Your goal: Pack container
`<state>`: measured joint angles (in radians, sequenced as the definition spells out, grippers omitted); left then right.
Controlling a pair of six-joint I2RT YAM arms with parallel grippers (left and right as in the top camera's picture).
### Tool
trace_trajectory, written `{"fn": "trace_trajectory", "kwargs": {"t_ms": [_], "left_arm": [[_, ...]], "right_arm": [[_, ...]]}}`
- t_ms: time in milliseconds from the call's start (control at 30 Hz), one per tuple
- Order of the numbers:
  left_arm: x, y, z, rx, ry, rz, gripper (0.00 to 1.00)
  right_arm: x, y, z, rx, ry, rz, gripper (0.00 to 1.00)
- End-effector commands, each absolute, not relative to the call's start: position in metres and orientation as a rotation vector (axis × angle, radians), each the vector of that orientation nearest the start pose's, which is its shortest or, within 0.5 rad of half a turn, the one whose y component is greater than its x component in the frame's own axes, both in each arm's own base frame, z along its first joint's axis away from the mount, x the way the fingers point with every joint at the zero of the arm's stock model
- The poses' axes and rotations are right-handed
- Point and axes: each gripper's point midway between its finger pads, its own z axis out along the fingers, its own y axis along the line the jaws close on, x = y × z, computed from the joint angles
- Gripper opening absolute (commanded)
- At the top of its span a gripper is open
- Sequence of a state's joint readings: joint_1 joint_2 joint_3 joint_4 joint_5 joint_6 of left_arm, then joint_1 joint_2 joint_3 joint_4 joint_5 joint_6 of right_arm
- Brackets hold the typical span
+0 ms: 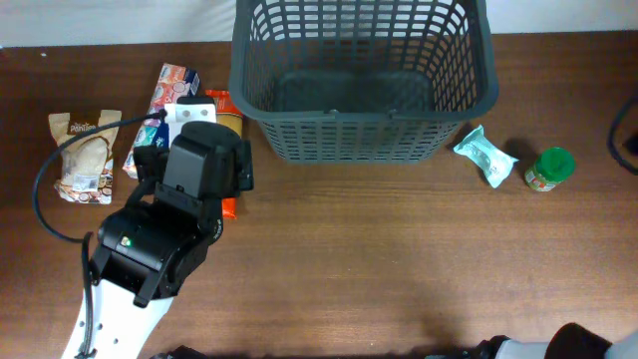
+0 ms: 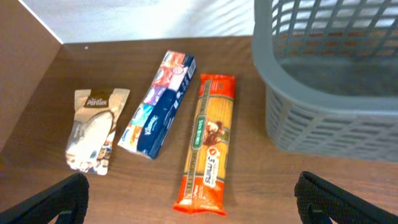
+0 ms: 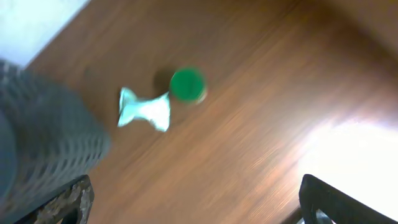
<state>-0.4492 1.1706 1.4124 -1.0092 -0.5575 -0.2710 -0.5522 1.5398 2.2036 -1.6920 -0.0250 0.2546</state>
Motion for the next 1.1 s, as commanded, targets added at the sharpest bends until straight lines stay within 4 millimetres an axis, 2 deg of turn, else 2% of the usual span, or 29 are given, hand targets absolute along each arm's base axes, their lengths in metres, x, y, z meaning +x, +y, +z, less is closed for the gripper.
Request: {"fn": "trace_trajectory", "kwargs": {"t_ms": [0,133,200,267,333,467,633,867,1067], "left_arm": [[0.305,-0.042,0.326,-0.075,2.208,0.285,0.99],[0.304,-0.042,0.325,-0.072,2.215,0.288,0.99],[0.304,-0.042,0.325,-0.071,2.215,0.288,0.99],[0.304,-0.042,0.325,-0.071,2.215,0.288,0.99],[0.304,-0.042,0.325,-0.072,2.215,0.289,0.99],[0.303,-0.041,0.323,-0.068,2.223,0.294,0.99],[0.298,-0.038,0.318,-0.055,2.254,0.315,0.99],[0.297,-0.038,0.317,-0.054,2.256,0.316,0.99],[0.297,-0.038,0.317,-0.053,2.258,0.317,0.99]], "right_arm": [[0.262,-0.137,0.359,0.972,2.418,0.055,0.99],[0.273,-0.150,0.357,0.996,2.396,0.022,0.99],[0.275,-0.167,0.350,1.109,2.366,-0.043,0.99],[0.282,-0.182,0.341,1.146,2.367,-0.087,0.99],[0.295,-0.195,0.325,1.165,2.396,-0.109,0.98],[0.309,-0.211,0.291,1.226,2.477,-0.139,0.99],[0.316,-0.218,0.265,1.405,2.467,-0.114,0.99],[0.334,-0.230,0.236,1.431,2.501,-0.111,0.99],[0.343,-0.232,0.199,1.475,2.592,-0.086,0.99]]}}
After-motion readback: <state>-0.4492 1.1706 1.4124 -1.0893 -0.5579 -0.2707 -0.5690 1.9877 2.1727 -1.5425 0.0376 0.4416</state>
